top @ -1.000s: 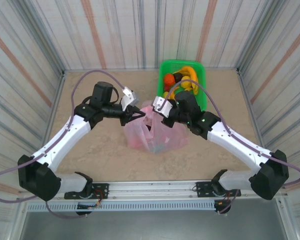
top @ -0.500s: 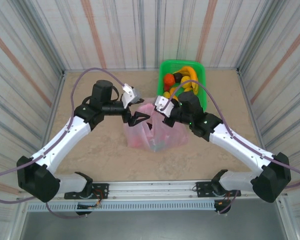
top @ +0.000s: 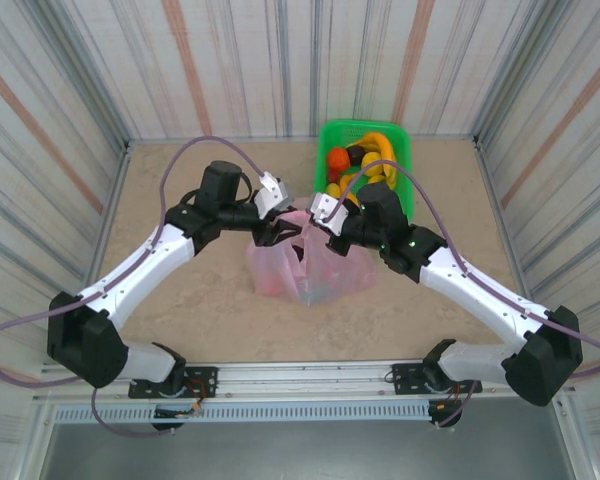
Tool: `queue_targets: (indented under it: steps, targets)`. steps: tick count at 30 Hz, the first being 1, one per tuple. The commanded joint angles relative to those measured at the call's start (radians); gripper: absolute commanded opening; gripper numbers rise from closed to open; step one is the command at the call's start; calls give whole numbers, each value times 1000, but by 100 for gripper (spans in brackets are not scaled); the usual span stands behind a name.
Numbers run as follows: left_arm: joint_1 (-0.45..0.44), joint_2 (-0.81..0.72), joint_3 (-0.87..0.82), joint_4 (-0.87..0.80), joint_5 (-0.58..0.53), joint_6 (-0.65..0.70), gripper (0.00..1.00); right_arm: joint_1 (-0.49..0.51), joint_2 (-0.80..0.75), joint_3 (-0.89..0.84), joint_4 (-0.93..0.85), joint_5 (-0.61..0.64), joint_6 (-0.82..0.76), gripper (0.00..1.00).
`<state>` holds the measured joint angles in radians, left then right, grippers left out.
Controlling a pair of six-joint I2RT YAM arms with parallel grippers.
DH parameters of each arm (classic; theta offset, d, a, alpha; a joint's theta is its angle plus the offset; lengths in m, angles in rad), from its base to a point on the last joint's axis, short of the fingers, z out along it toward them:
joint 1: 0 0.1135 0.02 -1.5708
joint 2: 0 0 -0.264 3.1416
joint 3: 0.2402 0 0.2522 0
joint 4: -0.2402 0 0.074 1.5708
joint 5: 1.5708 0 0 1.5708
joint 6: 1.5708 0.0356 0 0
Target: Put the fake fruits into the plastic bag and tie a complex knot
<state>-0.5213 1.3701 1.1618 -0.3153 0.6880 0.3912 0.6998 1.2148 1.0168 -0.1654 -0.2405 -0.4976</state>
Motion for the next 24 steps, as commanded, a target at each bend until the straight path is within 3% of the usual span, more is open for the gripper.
queue_targets:
  steps: [1,5,9,13,16,24]
  targets:
    - [-3,3,36,-27,-28,34,40,-12,-26,22,-21,-27,26,0]
    - [-3,-3,36,-24,-25,35,20,-22,-28,51,-102,-41,7,7]
    - [-9,-8,42,-21,-23,37,6,-31,-28,106,-238,-63,-28,27]
    - [-19,-8,45,-22,-32,46,4,-32,-26,170,-327,-70,-48,50]
    - [-26,-6,48,-24,-42,53,4,-30,-4,215,-358,-99,-53,61]
    - [-33,-9,50,-25,-45,54,4,-15,92,256,-349,-87,-43,63]
